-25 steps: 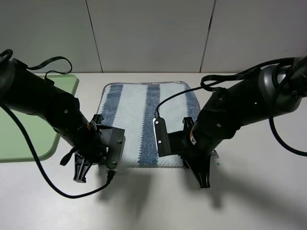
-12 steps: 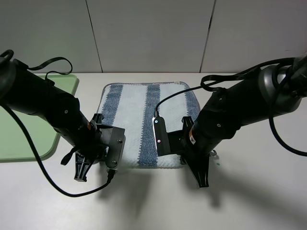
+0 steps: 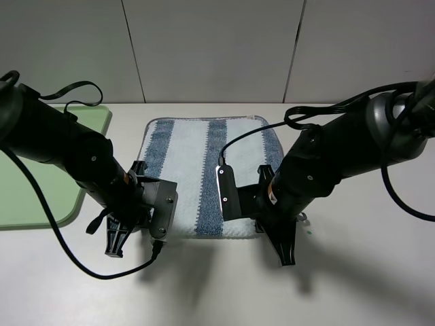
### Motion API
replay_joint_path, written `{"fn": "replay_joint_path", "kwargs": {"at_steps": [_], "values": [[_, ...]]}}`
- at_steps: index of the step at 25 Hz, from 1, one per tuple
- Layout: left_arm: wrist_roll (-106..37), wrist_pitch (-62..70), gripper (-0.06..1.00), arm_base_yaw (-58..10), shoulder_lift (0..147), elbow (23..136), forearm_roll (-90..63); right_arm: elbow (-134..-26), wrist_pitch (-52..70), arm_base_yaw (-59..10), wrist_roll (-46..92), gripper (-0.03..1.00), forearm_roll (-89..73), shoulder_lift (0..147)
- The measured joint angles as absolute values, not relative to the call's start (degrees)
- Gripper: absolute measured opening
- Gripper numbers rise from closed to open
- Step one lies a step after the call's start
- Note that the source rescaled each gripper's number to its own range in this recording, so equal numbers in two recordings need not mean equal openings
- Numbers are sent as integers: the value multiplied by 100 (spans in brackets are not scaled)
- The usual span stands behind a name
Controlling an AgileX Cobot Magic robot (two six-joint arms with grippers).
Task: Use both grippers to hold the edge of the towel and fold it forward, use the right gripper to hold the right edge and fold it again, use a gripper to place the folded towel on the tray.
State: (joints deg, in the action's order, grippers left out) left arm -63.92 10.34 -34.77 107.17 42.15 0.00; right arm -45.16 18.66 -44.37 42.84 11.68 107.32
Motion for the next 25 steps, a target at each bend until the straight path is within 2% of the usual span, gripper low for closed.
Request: {"fn": "replay_joint_path", "kwargs": {"at_steps": [10, 25], "values": [[-6392, 1068, 1, -3477, 10681, 4215, -113, -4516, 1997, -4437, 4241, 0, 1138, 10683], [-6392, 2559, 1, -3482, 9655, 4168, -356, -4511, 2846, -4437, 4227, 0, 685, 9939]]}}
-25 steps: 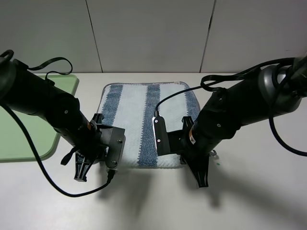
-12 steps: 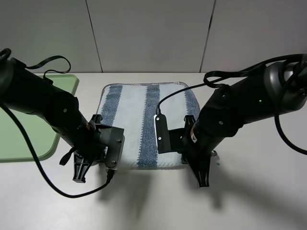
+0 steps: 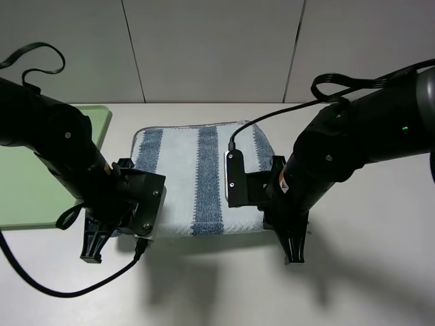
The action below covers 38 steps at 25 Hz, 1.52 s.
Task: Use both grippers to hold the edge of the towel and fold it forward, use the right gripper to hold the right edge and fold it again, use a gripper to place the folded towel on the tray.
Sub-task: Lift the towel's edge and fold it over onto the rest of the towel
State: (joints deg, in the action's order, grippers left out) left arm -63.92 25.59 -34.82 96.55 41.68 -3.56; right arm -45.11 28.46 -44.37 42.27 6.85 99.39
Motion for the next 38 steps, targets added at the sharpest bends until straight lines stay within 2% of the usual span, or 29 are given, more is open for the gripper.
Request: {"fn": "replay_joint_path", "kwargs": {"at_steps": [18, 29, 38], "values": [[-6392, 3769, 0, -3488, 9079, 4168, -1126, -4534, 3961, -4437, 3776, 0, -49, 9437], [-6286, 4054, 0, -4171, 8872, 4168, -1186, -4534, 4662, -4437, 3388, 0, -67, 8803], [-6110, 4328, 0, -4274, 8872, 4200, -1281, -4534, 5169, -4456, 3321, 0, -217, 8337]]}}
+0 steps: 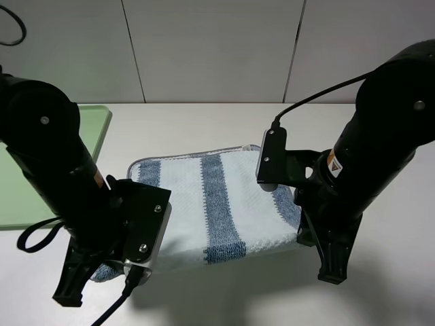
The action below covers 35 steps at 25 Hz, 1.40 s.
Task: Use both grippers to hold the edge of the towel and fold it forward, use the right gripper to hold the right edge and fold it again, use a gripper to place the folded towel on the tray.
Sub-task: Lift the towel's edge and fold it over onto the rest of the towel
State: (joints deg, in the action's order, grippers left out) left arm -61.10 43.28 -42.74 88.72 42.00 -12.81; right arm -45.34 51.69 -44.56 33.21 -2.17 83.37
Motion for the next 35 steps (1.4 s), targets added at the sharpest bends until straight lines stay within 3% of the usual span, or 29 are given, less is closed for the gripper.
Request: {"fn": "replay_joint_path", "kwargs": {"at_steps": [14, 21, 35], "values": [[-5854, 4439, 0, -4285, 8221, 4223, -1153, -4575, 5517, -4484, 3199, 0, -48, 7933], [-5392, 4098, 0, -4285, 8199, 4229, -466, -5193, 5461, -4503, 3094, 0, 437, 7933], [-4863, 3423, 0, -4134, 8199, 4229, 231, -5378, 4857, -4503, 3088, 0, 1203, 7938]]}}
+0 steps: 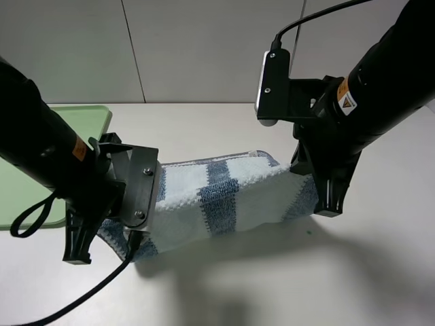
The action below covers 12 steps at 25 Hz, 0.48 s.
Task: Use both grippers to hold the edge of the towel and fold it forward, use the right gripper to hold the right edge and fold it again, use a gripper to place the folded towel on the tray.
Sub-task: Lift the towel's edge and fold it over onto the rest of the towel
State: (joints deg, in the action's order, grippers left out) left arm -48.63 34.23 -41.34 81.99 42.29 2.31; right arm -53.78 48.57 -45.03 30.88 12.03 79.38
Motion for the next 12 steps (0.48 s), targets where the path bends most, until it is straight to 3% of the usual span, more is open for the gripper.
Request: {"fn": "replay_joint_path", "kwargs": {"at_steps": [12], "values": [[-4851, 2998, 0, -3704, 8204, 4223, 346, -5433, 4450, -4503, 3136, 0, 1673, 8626]]}}
